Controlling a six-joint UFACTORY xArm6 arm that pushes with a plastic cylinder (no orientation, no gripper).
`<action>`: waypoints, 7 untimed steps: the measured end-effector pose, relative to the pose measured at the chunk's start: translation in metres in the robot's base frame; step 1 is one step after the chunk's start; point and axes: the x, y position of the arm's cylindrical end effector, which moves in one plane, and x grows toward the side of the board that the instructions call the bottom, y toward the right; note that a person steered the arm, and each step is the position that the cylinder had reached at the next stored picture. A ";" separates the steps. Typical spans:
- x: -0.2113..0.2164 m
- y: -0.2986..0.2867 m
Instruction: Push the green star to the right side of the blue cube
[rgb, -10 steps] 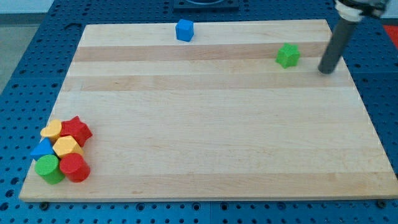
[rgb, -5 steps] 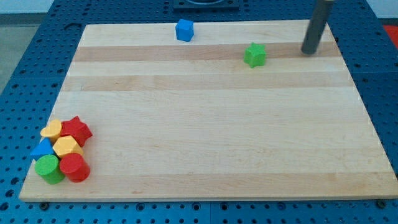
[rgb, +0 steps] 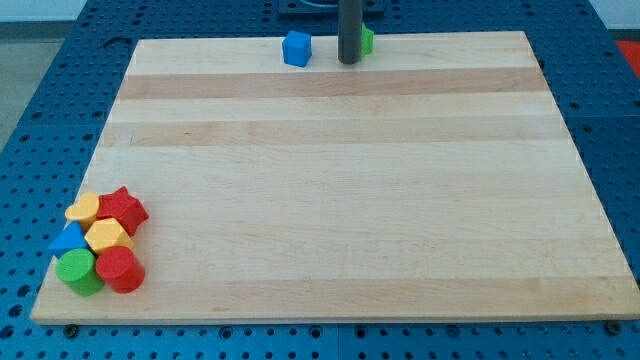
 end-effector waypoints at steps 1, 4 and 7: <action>0.013 0.024; -0.046 0.121; -0.022 -0.022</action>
